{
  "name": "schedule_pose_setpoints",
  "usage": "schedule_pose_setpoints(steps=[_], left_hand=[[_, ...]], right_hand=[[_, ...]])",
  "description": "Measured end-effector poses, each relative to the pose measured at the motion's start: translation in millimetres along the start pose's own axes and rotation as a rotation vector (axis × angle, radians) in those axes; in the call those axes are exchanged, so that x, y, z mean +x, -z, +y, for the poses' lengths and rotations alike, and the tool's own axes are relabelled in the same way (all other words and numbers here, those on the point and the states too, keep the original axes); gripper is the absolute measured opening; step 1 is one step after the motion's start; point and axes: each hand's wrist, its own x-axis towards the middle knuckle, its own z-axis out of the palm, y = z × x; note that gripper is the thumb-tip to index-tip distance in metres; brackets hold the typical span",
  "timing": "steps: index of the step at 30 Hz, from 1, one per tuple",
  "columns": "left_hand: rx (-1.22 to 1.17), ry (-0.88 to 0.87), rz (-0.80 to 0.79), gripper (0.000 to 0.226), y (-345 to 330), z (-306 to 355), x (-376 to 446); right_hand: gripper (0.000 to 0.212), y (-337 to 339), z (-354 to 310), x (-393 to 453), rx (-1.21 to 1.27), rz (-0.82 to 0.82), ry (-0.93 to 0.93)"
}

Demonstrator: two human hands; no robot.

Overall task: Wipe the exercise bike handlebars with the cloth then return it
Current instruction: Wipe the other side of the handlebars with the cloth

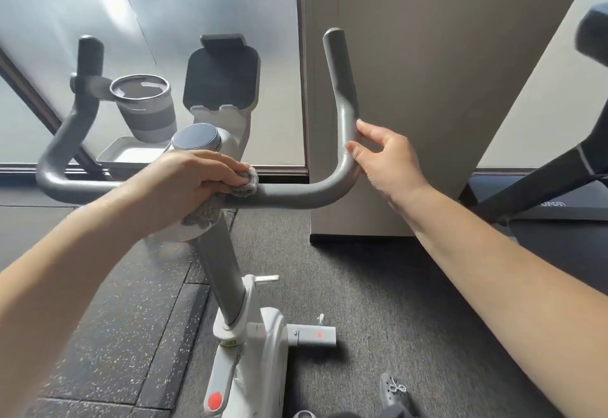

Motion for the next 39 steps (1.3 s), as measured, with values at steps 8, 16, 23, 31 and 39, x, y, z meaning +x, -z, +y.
schedule_pose_setpoints(steps=[8,16,23,31,39], left_hand=[[-0.130,-0.121,0.076,0.017,-28.8,26.0,22.2],[-0.051,-0.087,-0.043,0.029,-3.9,6.0,28.9],[0.271,-0.057,-0.100,0.025,3.6,-13.1,24.4],[0.264,0.095,-0.124,0.017,-10.6,20.0,52.9],[0.147,0.206,-0.255,0.002,-12.5,11.1,49.6]], right_hand=[[0.048,-1.2,-5.7,-2.5,-0.031,0.025,-0.003],[0.048,-0.7,-7.6,-3.1,-0.042,0.016,-0.001],[0.048,0.2,-5.0,-2.6,-0.034,0.017,0.016],[0.047,2.5,-3.5,-1.1,-0.046,0.008,0.014],[0.048,3.6,0.5,2.3,-0.028,0.002,0.037]])
